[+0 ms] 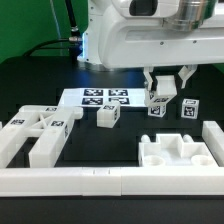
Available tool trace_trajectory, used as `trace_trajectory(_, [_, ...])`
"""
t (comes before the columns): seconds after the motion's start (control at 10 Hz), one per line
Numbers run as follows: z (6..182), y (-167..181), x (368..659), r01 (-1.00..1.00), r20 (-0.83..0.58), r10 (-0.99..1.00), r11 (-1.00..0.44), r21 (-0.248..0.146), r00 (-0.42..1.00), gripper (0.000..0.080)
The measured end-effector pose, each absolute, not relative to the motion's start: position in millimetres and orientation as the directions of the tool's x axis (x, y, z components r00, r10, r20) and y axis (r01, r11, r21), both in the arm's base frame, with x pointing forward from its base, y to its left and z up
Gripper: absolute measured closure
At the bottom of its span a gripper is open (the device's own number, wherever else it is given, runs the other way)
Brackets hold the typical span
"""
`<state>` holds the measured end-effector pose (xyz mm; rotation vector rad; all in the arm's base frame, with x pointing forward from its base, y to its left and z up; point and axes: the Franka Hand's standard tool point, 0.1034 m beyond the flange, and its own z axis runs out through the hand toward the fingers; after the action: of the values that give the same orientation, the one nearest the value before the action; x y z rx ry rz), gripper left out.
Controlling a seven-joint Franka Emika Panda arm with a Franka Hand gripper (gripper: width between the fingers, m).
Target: Assemble chair
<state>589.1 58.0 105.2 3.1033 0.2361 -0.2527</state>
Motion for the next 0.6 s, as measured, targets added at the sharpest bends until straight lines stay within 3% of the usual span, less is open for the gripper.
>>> trace_trajectory(0.6, [134.2, 76, 621, 0.159, 0.254, 0.157, -0.987, 0.012, 0.955, 0.0508])
